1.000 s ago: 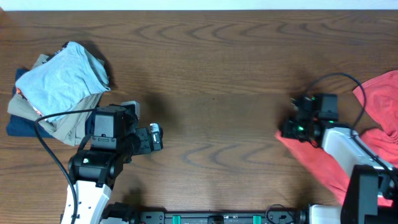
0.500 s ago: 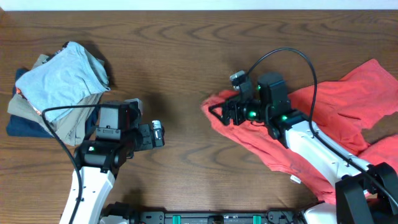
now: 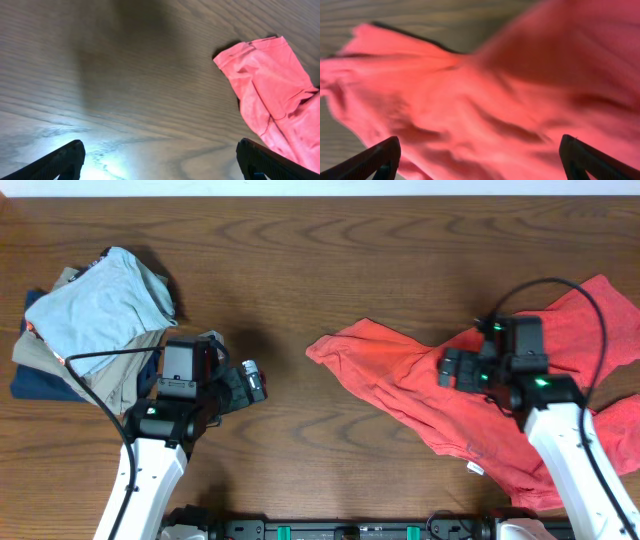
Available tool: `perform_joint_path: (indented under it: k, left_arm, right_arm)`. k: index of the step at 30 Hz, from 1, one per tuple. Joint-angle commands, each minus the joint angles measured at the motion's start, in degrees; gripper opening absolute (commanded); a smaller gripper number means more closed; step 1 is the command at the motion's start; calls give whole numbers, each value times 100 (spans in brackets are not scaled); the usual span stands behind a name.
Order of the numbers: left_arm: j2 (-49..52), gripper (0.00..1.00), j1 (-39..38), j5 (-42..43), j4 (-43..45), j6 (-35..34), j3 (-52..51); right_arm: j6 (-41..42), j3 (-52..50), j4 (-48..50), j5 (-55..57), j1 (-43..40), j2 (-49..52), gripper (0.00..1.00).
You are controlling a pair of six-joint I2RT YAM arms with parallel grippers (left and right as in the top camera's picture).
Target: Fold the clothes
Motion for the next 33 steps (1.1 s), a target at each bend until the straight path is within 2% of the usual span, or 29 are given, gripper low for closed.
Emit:
perform_joint_path:
  k: [1,8,14,25,27,29,31,33]
  left_arm:
    - [269,98,-205,232,160,-341,90]
    - [1276,98,-1047,610,927,-656,87]
    - [2323,98,-1897,612,1838,-1362,87]
    - [4059,98,-3357,610,4494,-2986,87]
    - [4286,87,-3567,605,5012,-3080,87]
    - [4441,71,-3700,577,5396,-3077,87]
    - [4518,36,-3729,564,5567,-3075,87]
    - [4513,6,-3657,570,5569,-2931,87]
  right_arm:
    - [-212,42,-361,256,-396,-144,99]
    - [-140,42,-730,254,-772,-142,99]
    - [-140,39,-850,251,-772,-142,99]
    - [-140,42,-894,249,-772,-142,99]
    - [-140,42,-894,249,-772,-142,99]
    - [-142,39,-894,251,-772,-142,99]
    - [-140,39,-901,251,-772,-142,99]
    - [-142,39,-916,254,-772,-142,99]
